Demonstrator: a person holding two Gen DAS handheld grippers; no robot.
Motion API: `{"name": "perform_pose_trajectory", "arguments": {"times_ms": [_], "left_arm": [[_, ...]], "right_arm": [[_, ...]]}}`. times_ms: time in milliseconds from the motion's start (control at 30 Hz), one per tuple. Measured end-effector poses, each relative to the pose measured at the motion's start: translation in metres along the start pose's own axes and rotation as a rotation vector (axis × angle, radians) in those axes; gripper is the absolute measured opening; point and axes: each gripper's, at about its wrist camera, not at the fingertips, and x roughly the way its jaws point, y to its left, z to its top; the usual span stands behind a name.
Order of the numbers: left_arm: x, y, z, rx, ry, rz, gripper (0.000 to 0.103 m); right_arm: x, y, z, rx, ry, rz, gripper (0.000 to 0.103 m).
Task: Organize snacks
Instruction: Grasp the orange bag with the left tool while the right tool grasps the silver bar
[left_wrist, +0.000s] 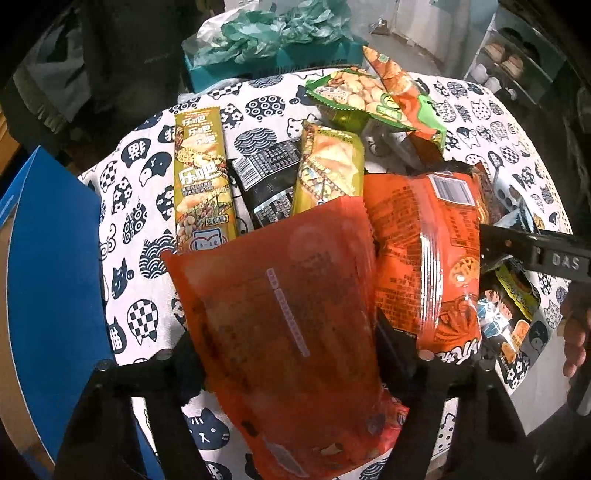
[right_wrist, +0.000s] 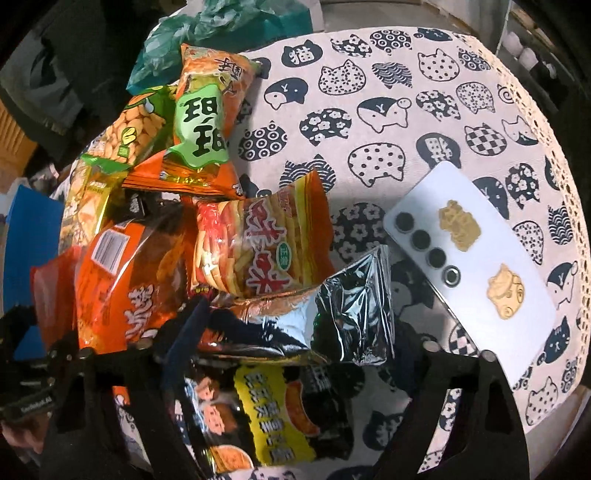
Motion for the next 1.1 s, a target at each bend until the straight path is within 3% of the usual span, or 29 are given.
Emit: {"name": "perform_pose_trajectory", "arguments": {"times_ms": [100,233,300,500,867,1100], "left_arm": [[-0.005,0.002,-0.003,-0.006,-0.005,-0.042,0.058],[-0.006,0.006,-0.005,-0.032,-0.008,-0.077,0.050],[-0.008,0.006,-0.005,-0.038,-0.013,-0.082,0.045],[-0.021,0.013,-0.007,-0.069,-0.045,-0.091,0.032],[-0.046,0.018,-0.011,-0.072,-0.115,-0.091,0.028],[-0.079,0.026,-0.014,-0.062,-0.203,-0.052,0.028]], "right_arm": [[-0.002,-0.001,0.005,0.020,-0.024,0.017,0.069],[-0.018,-0.004,0.008,0.021,-0.075,0.019,0.042],[-0.026,-0.004,0.008,0.022,-0.096,0.037,0.036],[-0.047,0.007,0.003,-0.032,-0.137,0.049,0.030],[-0.089,0.047,-0.007,-0.254,-0.293,-0.101,0.022],[-0.114,0.060,-0.007,-0.312,-0.361,-0.125,0.020]]}}
